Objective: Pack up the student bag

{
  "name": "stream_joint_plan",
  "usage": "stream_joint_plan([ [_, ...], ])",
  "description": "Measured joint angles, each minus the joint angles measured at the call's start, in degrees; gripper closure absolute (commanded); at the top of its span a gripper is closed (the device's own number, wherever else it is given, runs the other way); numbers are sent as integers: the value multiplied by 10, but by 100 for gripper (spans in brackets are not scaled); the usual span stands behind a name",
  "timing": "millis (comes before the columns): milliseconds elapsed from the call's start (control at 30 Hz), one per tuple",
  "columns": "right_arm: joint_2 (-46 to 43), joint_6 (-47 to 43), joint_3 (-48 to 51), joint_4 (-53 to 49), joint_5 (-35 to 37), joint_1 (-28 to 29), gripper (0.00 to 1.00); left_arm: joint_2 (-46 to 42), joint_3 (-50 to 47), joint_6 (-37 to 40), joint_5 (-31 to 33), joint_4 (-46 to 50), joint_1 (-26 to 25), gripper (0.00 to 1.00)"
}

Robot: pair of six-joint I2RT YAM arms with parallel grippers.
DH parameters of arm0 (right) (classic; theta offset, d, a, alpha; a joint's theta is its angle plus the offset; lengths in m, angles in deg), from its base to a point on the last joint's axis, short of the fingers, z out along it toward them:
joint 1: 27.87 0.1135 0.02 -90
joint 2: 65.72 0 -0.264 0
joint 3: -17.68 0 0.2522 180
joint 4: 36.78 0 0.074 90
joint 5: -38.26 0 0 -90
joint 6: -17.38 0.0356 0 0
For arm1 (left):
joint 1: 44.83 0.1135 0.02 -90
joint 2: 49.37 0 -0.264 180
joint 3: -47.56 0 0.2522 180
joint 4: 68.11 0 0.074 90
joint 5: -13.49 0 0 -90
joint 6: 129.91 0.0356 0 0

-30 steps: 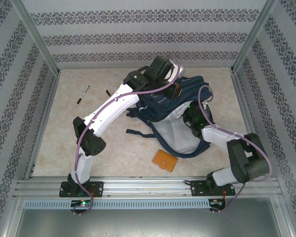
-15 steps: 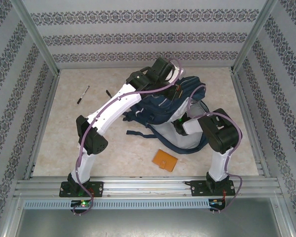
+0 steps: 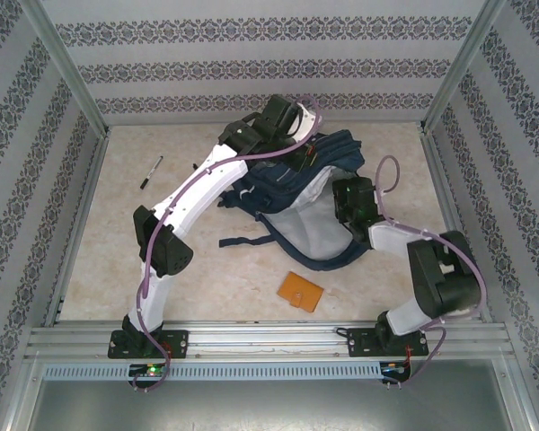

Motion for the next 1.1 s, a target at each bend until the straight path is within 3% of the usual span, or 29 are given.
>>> stream_joint_plan([
  [167, -95, -64, 9, -96, -25, -18, 50, 3, -34, 64, -14, -15, 5, 100],
  [367, -211, -223, 7, -196, -41, -44, 51, 5, -97, 144, -23, -39, 5, 100],
  [433, -232, -280, 6, -243, -52, -52, 51, 2, -122, 158, -23, -62, 5, 64],
  [500, -276, -344, 6, -317, -59, -60, 51, -2, -156, 163, -38, -82, 5, 53],
  [767, -330, -522, -49, -491, -80, -57, 54, -40, -229, 46, -56, -96, 15, 40],
  [833, -321, -562, -66, -505, -93, -34, 54, -77, -280, 6, -41, -104, 28, 37],
  [867, -310, -582, -77, -510, -101, -16, 54, -98, -310, -16, -34, -110, 38, 27],
  [900, -295, -602, -91, -513, -108, 6, 54, -117, -339, -39, -30, -117, 54, 25],
  [1100, -195, -676, -149, -512, -140, 107, 54, -145, -442, -160, 0, -166, 158, 22],
])
